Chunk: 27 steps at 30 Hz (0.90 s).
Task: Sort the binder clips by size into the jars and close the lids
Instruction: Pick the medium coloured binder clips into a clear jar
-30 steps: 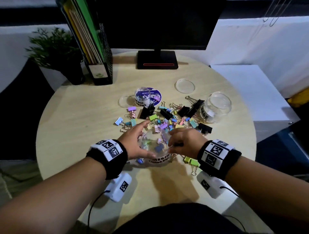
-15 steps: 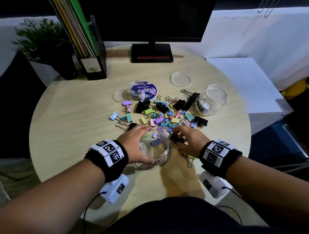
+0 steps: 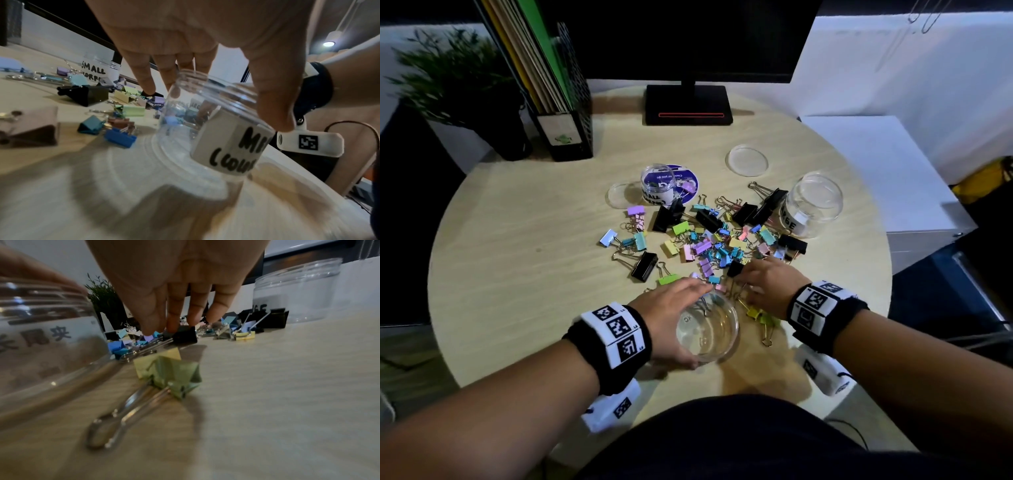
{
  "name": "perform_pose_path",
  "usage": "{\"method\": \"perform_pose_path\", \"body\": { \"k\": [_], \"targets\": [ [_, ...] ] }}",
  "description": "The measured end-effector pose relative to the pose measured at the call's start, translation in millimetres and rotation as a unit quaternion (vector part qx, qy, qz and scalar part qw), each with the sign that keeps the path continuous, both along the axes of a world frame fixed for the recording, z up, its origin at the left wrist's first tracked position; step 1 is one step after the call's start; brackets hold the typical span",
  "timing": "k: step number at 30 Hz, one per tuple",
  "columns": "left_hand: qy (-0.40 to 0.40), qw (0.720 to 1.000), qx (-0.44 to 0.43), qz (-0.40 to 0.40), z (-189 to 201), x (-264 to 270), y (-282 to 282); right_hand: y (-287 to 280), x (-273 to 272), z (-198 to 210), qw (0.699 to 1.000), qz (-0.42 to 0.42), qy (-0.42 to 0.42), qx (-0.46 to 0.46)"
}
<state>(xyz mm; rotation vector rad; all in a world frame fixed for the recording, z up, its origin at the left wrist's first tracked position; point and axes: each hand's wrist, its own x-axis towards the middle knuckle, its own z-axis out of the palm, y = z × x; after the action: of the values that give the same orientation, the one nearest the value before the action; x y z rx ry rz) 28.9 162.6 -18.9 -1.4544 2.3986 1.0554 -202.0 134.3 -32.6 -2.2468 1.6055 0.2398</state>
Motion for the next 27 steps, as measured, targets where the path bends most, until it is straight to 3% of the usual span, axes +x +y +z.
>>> {"method": "perform_pose_path", "body": {
  "k": [4,12,17,19,22,24,27],
  "targets": [
    [-0.003,1.000,0.005,0.001,7,-1,-5,0,-4,16,0.999,-0.008,0.010,0.032],
    [-0.018,0.998,-0.011,-0.060,4,-20,2,3,-4,22,0.974,-0.062,0.142,0.166],
    [-0.036,0.996,-0.007,-0.079,2,-31,-2,8,-13,9,0.973,-0.114,0.124,0.160],
    [-0.006,0.998,-0.001,-0.060,6,-30,-4,10,-18,5,0.975,-0.137,0.106,0.141],
    [0.080,0.995,-0.035,0.041,7,-23,-16,15,-27,0,0.976,-0.163,0.084,0.116],
    [0.047,0.995,-0.062,0.066,6,-18,-28,18,-29,-3,0.978,-0.166,0.073,0.104],
    [-0.040,0.995,-0.090,0.020,1,-14,-38,22,-31,-7,0.979,-0.169,0.064,0.099]
  ]
}}
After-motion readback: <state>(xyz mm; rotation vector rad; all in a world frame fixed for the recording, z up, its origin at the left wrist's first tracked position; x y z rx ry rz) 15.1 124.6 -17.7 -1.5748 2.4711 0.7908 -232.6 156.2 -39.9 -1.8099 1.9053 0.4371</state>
